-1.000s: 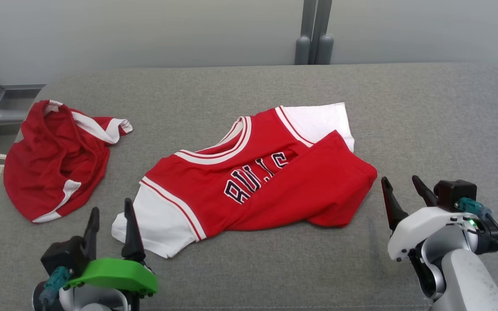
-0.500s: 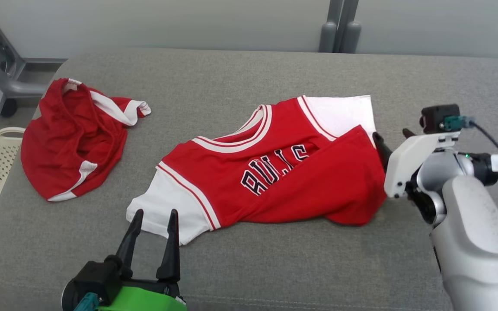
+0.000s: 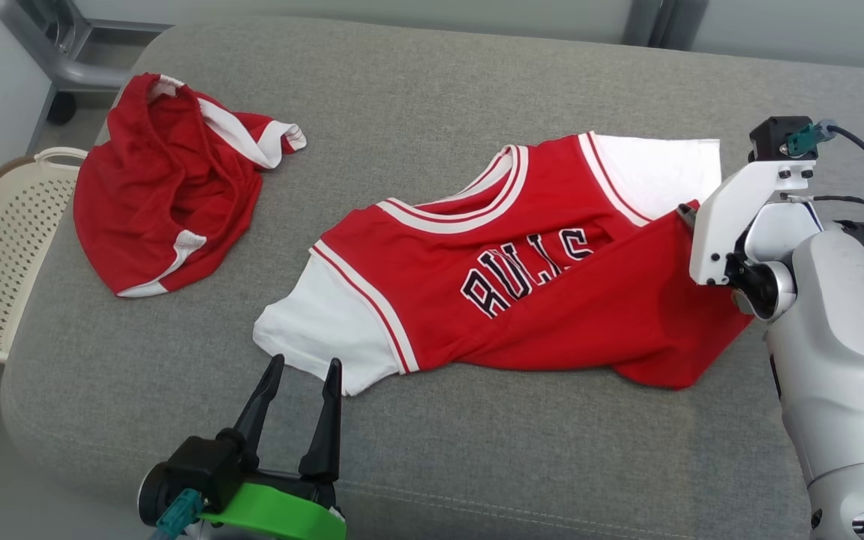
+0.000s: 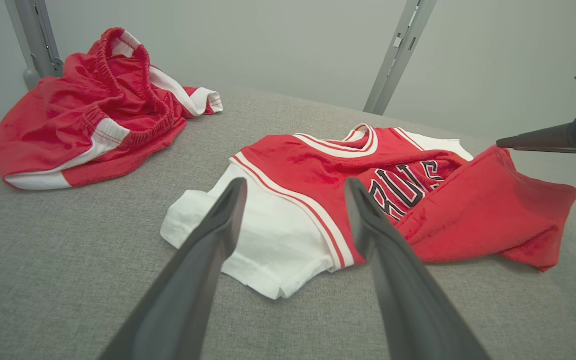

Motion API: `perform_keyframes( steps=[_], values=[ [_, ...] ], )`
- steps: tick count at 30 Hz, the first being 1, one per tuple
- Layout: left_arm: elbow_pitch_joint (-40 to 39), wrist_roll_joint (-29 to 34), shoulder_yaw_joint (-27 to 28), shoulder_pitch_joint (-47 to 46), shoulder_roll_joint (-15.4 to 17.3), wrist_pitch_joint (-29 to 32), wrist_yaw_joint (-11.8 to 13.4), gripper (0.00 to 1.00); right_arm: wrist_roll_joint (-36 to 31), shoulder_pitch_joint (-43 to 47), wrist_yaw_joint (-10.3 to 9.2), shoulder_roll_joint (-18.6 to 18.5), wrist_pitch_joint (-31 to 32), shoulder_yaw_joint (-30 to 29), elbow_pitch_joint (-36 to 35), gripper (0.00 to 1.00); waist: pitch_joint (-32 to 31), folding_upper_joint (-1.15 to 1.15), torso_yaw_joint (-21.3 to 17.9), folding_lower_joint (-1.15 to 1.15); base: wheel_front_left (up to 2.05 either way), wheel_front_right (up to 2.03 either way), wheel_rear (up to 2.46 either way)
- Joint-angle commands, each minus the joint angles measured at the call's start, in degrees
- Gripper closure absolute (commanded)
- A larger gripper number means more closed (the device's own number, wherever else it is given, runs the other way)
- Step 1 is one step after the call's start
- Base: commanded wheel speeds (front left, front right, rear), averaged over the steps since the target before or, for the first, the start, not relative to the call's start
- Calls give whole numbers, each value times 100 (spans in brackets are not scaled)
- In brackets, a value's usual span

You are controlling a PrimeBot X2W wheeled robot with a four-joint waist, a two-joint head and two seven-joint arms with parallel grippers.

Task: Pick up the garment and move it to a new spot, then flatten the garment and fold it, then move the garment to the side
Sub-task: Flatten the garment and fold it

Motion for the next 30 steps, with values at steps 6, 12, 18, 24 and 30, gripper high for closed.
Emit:
perform_keyframes(
  steps=[6,12,18,24,30],
  values=[
    [153,126,76,-132,-104,-1,-140,0,-193,-159,0,89,110,-171,278,100,95,0,94,0,0,0,0],
    [269,169,201,-132,-140,0,-202,0,-118,-89,-1,94,21,-92,204,100,25,0,-19,0,0,0,0],
    [338,205,274,-104,-170,0,-234,0,21,34,-1,33,-42,13,65,93,-63,0,-144,0,0,0,0],
    [337,267,266,-54,-184,0,-271,0,134,-40,-1,76,33,-65,141,0,-73,0,-161,0,0,0,0],
    [389,301,163,-129,-200,0,-340,0,5,-262,-1,97,105,-222,352,0,49,0,4,0,0,0,0]
  ],
)
